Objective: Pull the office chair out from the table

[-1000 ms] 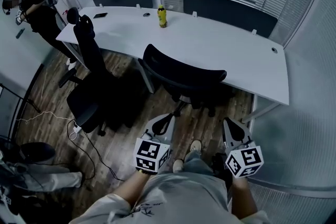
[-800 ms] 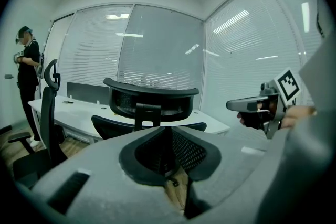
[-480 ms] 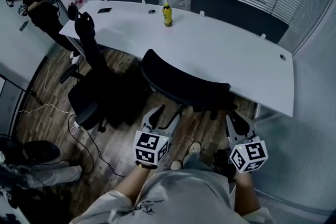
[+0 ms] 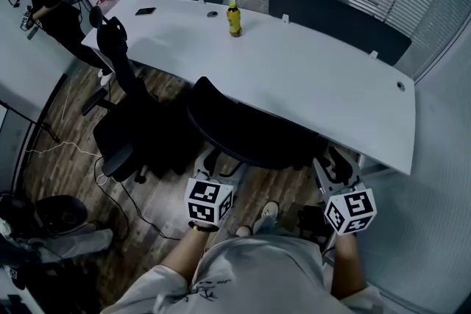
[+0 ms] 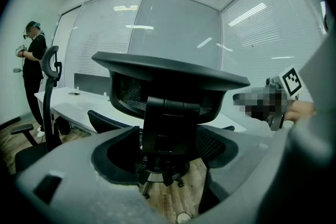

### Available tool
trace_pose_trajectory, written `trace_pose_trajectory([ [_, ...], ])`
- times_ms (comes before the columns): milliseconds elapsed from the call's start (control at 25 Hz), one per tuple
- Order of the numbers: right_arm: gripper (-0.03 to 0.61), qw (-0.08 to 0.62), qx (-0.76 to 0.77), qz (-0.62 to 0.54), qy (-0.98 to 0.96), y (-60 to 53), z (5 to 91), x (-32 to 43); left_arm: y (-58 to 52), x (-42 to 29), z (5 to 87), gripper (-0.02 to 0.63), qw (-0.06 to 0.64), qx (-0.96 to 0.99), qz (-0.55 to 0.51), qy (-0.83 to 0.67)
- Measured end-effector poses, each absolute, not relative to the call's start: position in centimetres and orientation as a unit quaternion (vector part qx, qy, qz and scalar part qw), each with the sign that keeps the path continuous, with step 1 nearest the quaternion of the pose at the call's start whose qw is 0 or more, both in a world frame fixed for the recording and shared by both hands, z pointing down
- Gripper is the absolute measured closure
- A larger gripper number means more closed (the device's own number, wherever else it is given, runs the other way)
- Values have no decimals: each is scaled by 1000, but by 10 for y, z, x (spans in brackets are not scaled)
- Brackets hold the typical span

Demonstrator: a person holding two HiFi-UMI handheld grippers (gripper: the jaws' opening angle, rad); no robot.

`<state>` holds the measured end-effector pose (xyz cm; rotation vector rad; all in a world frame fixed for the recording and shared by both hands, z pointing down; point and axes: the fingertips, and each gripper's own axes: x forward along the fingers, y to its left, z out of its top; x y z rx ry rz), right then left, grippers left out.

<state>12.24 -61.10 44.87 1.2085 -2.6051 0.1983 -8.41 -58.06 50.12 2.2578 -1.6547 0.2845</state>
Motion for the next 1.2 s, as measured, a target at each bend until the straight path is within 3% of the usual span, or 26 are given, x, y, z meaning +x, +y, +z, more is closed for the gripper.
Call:
trace_pose_trajectory([
  [320,373,159,367,44,-916,-644,461,102,-600,-77,507,284,160,789,104,-584],
  [1200,373,224,297,26,-928,-643,472,78,-597,-84,510,287,154,784,124,-588],
])
